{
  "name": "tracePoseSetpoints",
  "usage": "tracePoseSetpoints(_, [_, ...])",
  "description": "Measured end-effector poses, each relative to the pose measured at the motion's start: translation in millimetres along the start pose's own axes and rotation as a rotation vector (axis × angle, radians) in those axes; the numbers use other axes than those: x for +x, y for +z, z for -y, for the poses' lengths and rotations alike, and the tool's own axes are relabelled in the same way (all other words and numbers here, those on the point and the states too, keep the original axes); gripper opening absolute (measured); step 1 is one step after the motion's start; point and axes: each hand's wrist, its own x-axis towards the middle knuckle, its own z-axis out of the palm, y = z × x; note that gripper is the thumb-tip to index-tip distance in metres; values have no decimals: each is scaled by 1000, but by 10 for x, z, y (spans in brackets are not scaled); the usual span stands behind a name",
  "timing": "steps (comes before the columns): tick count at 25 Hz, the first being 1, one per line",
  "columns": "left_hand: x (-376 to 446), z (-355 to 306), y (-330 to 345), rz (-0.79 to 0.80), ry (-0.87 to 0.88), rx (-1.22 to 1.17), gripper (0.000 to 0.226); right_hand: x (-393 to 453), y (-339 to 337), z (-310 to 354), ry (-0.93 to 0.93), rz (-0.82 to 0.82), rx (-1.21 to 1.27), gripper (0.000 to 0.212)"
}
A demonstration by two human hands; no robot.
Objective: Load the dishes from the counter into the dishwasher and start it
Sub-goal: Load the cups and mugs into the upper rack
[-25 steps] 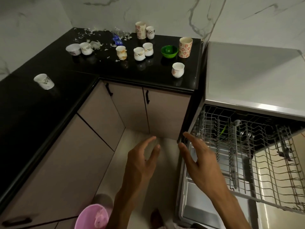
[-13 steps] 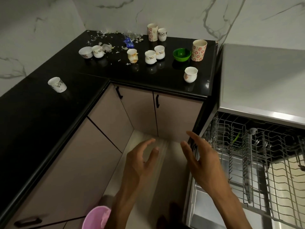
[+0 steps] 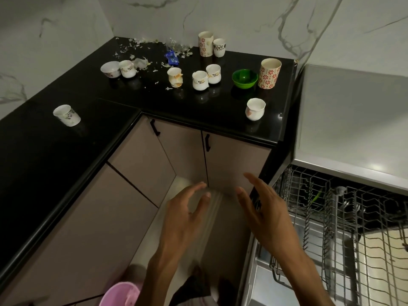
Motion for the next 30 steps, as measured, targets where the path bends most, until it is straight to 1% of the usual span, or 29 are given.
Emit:
tracePoseSetpoints(5, [490, -20, 85, 62, 23, -29, 47, 343, 47, -92, 48, -26, 5, 60])
tracePoseSetpoints(7, [785, -42, 70, 88, 20, -38, 51, 575, 73, -74, 61, -46, 15, 56])
tracePoseSetpoints(11, [1399, -93, -35, 122, 38, -46, 46, 1105, 125, -15, 41, -106, -1, 48])
tracePoseSetpoints(16, [2033, -100, -100, 153, 103, -48, 35, 1585, 235, 50, 101, -178, 5, 62])
tracePoseSetpoints(20, [2349, -185, -64, 213, 145, -66, 38, 1851, 241, 82, 124, -250, 12, 58])
tracePoseSetpoints(23, [2564, -269, -18, 237, 133, -94, 38, 2064, 206, 71, 116, -277, 6, 55])
tracePoseSetpoints(27, [2868, -336, 101, 228, 160, -106, 36, 2436, 81, -93, 99, -294, -5, 51])
tracePoseSetpoints(30, [3134, -420, 266, 215, 169, -129, 36, 2851, -100, -356, 97, -277, -39, 54])
